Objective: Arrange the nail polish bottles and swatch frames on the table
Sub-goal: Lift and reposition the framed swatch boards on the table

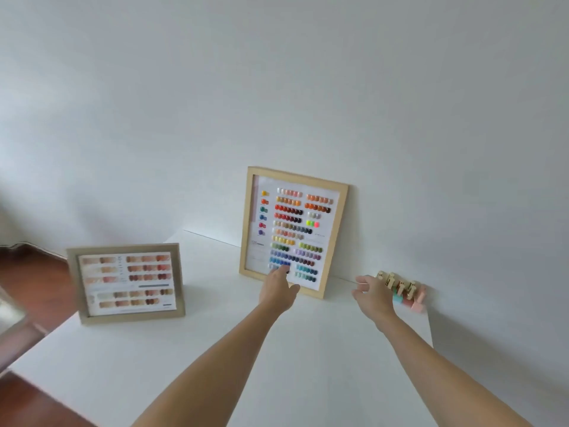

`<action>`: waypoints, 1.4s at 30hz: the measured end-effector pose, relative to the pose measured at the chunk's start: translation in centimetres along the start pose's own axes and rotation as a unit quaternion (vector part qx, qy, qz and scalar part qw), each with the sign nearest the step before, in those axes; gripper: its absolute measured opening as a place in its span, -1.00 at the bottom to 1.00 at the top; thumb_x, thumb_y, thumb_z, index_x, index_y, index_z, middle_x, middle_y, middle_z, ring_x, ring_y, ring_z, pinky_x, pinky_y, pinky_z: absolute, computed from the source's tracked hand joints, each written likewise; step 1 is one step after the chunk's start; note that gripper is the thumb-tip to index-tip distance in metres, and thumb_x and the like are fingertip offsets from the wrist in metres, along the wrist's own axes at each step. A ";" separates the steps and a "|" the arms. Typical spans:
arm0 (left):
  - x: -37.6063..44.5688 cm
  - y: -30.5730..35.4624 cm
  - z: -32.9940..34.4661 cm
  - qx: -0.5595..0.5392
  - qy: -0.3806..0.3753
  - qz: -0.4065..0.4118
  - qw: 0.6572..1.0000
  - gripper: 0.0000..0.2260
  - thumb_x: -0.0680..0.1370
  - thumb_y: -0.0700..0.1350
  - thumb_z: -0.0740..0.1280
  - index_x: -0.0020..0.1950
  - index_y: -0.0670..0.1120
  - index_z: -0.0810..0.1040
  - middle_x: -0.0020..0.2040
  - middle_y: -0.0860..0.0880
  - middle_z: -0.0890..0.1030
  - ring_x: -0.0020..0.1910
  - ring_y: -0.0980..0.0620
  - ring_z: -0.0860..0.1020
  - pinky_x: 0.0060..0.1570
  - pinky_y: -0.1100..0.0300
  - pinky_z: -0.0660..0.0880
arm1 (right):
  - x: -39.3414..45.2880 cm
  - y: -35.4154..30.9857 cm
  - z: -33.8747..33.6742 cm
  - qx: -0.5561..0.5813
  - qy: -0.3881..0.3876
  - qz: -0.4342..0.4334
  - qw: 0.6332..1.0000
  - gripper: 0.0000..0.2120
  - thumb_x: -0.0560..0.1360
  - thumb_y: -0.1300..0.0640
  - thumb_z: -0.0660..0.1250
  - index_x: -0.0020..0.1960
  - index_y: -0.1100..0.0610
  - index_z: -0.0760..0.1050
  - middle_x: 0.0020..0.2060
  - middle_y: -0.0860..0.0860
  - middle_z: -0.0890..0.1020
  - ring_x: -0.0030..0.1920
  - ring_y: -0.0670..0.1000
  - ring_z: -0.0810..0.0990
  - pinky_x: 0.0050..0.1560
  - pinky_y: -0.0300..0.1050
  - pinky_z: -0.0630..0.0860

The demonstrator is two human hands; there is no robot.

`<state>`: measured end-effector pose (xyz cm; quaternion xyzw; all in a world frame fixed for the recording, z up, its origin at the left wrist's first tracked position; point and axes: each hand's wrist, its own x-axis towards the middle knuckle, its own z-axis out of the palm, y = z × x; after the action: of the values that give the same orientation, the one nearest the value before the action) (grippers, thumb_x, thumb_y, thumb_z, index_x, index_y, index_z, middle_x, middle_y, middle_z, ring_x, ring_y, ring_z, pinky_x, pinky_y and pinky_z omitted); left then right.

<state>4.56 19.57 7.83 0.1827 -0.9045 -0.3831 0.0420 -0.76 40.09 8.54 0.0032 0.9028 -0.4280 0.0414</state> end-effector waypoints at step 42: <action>1.8 -38.9 -31.1 -0.003 0.157 -0.101 0.982 -0.34 0.53 -0.11 0.23 0.49 0.30 -0.01 0.49 0.00 0.18 0.31 -0.07 0.43 0.17 0.06 0.43 | -6.6 -20.8 39.1 0.006 -0.085 -0.237 0.968 -0.18 0.54 0.11 0.30 0.45 -0.35 -0.23 0.42 0.13 0.35 0.32 0.22 0.42 0.30 0.29 0.41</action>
<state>21.21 -27.02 2.03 0.3307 -0.8626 -0.3543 0.1455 7.77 -3.14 0.47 -0.2472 0.8685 -0.4294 0.0156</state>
